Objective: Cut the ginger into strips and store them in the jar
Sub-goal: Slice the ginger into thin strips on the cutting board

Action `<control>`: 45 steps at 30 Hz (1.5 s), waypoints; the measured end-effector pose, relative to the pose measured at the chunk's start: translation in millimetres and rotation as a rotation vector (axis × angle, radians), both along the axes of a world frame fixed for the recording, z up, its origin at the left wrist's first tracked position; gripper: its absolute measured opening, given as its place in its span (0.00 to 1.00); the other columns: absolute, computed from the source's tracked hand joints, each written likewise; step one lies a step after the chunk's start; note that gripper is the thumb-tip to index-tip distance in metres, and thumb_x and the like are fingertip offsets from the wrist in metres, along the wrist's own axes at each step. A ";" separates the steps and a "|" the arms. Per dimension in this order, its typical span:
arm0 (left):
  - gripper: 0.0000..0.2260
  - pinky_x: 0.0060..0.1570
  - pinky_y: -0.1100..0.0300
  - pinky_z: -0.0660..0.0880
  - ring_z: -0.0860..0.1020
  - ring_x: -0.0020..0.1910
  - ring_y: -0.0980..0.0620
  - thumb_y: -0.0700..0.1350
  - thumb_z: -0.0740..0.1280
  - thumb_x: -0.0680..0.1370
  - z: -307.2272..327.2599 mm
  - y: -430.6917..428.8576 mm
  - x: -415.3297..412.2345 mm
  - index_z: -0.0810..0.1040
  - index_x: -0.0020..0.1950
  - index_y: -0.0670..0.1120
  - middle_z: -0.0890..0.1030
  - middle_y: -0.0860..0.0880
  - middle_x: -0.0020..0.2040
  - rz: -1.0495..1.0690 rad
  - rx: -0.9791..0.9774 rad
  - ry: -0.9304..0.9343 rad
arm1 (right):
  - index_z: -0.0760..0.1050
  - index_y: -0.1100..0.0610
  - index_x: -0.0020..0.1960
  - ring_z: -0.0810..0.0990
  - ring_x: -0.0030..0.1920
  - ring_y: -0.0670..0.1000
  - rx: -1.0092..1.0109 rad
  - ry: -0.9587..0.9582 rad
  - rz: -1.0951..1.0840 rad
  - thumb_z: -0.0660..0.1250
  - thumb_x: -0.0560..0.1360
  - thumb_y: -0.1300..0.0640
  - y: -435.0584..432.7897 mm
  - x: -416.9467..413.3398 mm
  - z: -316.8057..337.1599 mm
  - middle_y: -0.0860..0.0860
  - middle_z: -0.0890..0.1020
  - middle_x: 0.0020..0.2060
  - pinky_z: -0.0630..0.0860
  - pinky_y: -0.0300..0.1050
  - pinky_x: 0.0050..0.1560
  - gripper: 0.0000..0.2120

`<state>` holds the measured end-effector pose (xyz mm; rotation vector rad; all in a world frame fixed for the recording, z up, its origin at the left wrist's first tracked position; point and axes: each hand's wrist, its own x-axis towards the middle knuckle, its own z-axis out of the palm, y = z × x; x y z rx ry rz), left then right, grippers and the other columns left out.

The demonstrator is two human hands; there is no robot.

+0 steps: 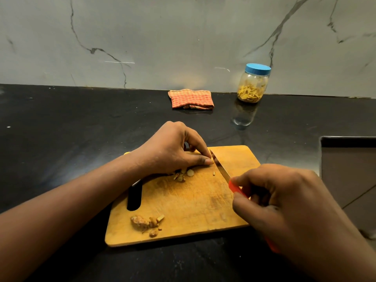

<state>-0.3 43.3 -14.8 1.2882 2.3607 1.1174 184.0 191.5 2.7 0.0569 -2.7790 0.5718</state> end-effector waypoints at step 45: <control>0.07 0.55 0.63 0.78 0.80 0.52 0.63 0.47 0.75 0.73 1.1 -5.2 -7.3 0.87 0.50 0.52 0.85 0.59 0.48 -0.058 -0.044 0.010 | 0.84 0.49 0.42 0.78 0.35 0.41 -0.032 -0.024 -0.003 0.70 0.65 0.49 -3.2 0.9 2.7 0.43 0.77 0.26 0.69 0.25 0.31 0.09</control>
